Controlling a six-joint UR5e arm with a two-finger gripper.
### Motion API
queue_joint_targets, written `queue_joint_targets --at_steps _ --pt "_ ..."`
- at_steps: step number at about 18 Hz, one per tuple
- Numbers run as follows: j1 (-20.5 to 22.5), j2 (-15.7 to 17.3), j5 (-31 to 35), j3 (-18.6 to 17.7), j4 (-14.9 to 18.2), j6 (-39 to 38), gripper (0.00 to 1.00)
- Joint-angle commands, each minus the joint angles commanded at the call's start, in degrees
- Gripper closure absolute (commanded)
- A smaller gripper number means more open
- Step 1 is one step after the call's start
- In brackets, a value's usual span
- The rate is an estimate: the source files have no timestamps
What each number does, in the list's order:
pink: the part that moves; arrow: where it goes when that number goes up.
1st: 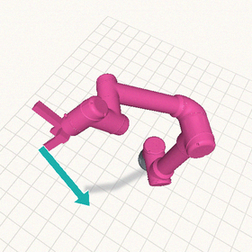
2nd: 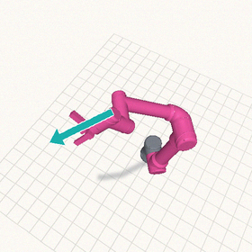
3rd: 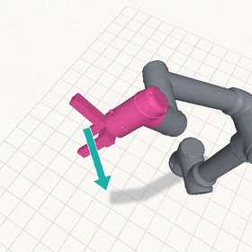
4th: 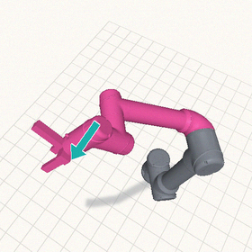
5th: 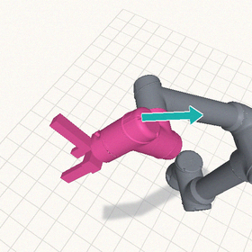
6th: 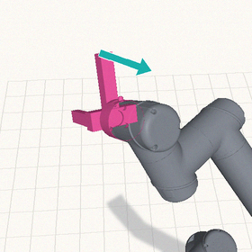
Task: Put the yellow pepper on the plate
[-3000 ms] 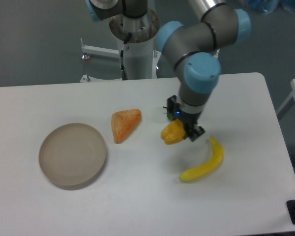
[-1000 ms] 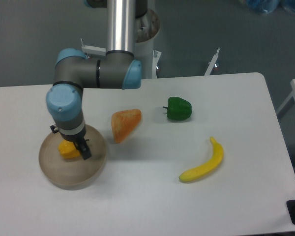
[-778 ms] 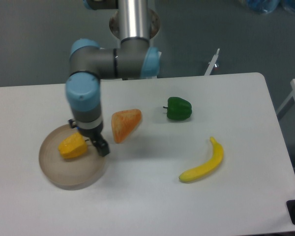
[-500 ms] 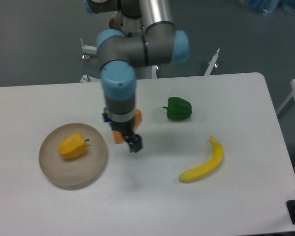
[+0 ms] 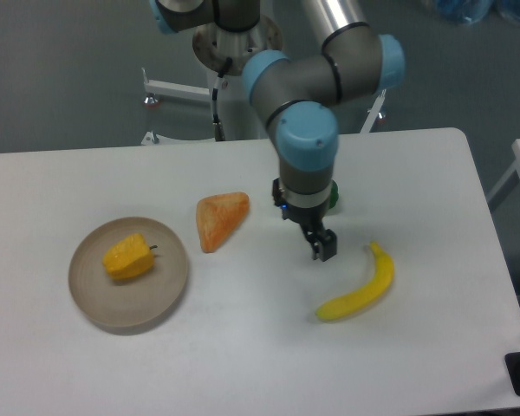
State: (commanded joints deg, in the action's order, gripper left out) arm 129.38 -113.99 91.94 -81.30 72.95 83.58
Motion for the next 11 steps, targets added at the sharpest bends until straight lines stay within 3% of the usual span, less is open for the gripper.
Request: queue_joint_targets --at_steps 11 --pt "-0.09 -0.53 -2.02 -0.18 -0.35 -0.18 0.00"
